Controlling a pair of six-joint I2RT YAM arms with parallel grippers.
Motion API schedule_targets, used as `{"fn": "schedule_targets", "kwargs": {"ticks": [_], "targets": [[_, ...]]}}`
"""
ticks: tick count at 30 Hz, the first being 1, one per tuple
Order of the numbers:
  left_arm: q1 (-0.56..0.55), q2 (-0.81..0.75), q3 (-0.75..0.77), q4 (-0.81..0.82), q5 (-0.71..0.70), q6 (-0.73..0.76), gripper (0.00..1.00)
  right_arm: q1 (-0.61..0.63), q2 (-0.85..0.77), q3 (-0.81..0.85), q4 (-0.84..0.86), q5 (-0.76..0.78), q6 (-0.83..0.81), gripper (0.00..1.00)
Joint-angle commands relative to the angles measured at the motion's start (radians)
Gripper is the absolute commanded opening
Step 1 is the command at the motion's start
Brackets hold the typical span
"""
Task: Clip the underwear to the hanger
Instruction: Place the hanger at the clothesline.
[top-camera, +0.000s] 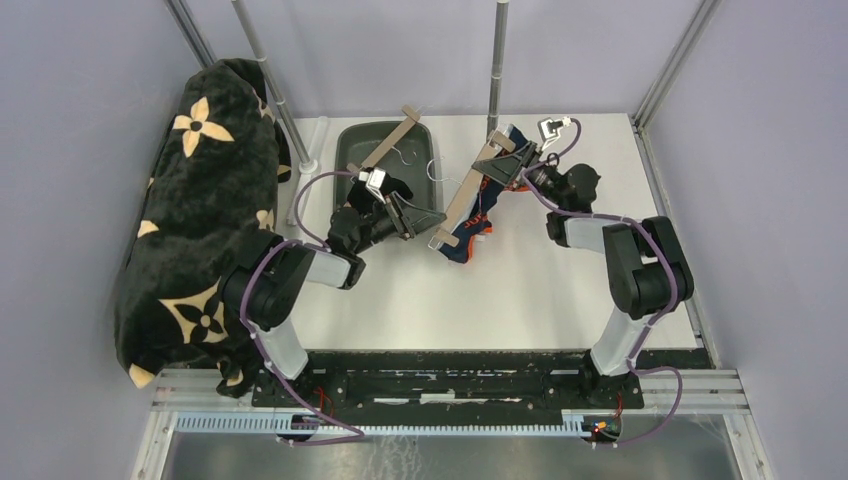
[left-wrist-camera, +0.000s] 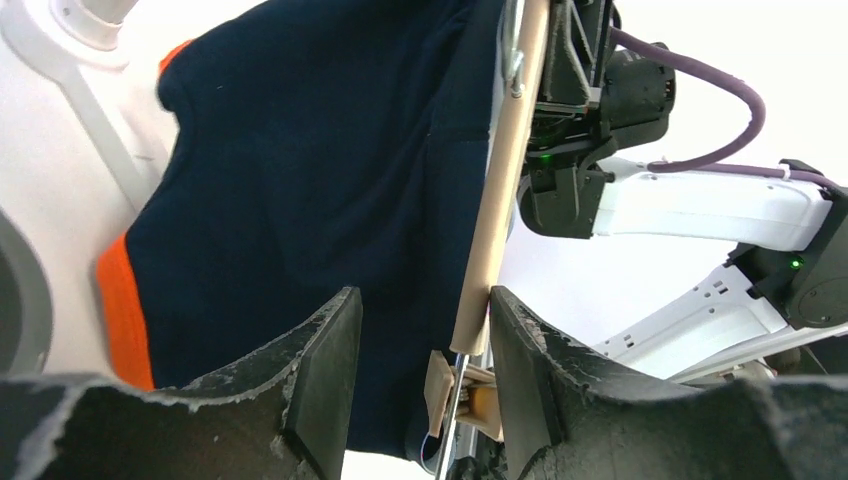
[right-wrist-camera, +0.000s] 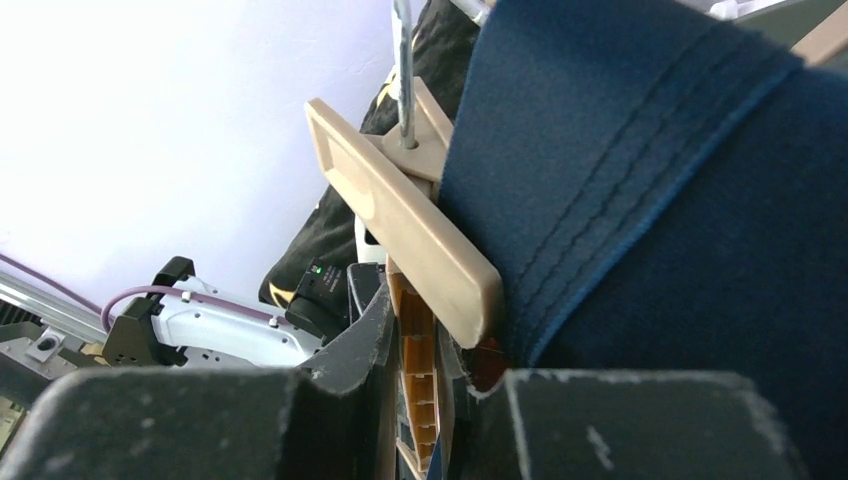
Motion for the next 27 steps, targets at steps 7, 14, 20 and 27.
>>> {"fn": "schedule_targets", "kwargs": {"ticks": [7,14,20,27], "targets": [[-0.059,0.017,0.096,0.021,0.006,0.071,0.56,-0.003,0.016,0.049,0.159,-0.042,0.079,0.07],[-0.079,0.015,0.116,0.003,0.003,0.079,0.48,-0.005,0.016,0.048,0.159,-0.046,0.079,0.07],[-0.089,0.01,0.132,-0.014,0.005,0.081,0.15,-0.005,0.019,0.049,0.158,-0.048,0.079,0.07],[-0.089,-0.07,0.124,-0.112,-0.033,0.091,0.03,-0.023,-0.019,0.034,0.134,-0.028,0.082,0.48]]}}
